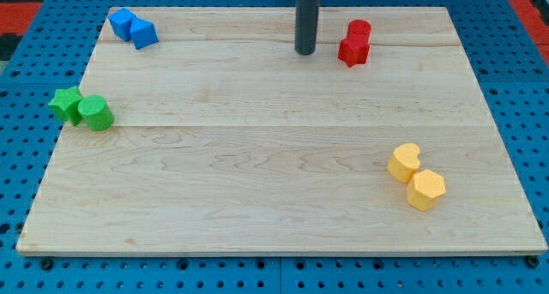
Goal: Separate red star from red circle
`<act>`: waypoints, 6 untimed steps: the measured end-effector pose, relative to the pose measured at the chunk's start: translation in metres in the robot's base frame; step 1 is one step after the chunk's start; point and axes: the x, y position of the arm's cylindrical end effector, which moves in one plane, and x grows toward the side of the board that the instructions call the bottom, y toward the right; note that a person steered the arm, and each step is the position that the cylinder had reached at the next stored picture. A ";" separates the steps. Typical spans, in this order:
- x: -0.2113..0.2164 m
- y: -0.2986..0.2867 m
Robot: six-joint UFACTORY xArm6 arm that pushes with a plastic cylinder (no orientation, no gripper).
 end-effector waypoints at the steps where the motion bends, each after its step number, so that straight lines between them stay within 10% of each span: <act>1: -0.011 0.008; 6: -0.002 0.061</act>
